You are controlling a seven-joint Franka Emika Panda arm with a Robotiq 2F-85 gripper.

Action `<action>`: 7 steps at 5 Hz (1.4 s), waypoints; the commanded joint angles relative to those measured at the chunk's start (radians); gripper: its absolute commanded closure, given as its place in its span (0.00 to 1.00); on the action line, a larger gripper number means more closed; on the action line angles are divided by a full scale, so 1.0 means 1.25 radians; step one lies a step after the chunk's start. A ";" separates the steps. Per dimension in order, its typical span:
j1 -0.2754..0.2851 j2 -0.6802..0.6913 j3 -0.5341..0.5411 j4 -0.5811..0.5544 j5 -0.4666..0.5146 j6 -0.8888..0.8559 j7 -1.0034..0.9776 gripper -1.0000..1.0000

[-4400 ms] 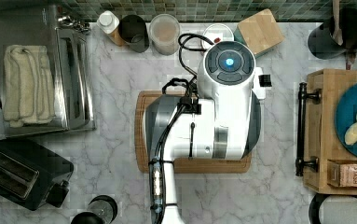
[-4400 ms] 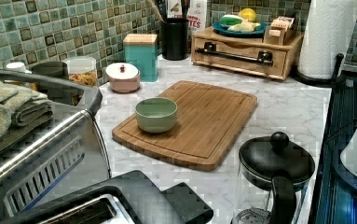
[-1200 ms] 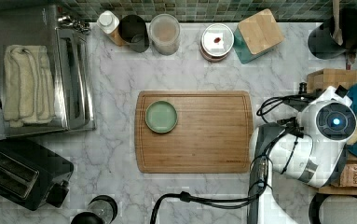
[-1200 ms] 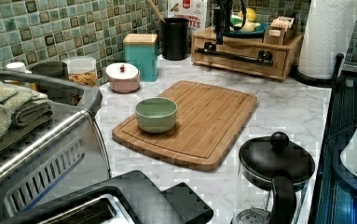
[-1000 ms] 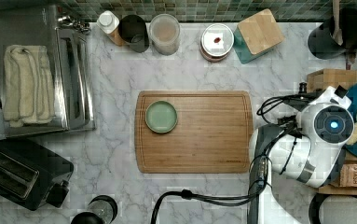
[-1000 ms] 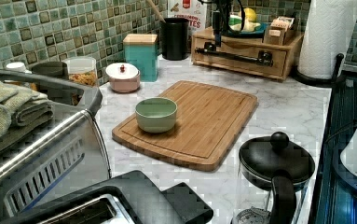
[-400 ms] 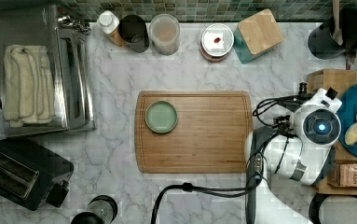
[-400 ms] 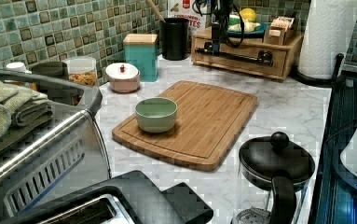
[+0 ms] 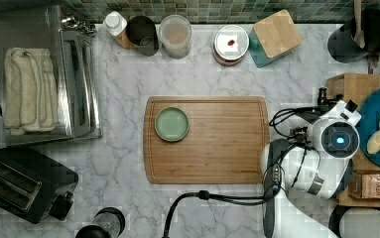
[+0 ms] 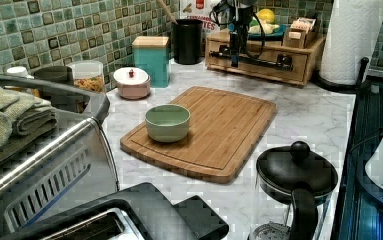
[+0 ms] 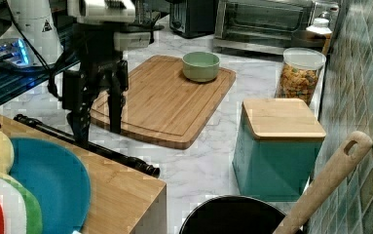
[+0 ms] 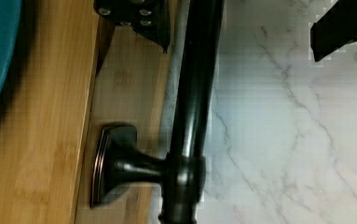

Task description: Open the drawer.

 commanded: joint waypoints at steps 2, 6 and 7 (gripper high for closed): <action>-0.013 0.040 -0.022 -0.021 0.067 0.028 0.085 0.00; 0.080 -0.033 0.134 -0.131 0.184 0.078 0.203 0.00; 0.151 -0.097 0.126 -0.174 0.121 0.028 0.340 0.00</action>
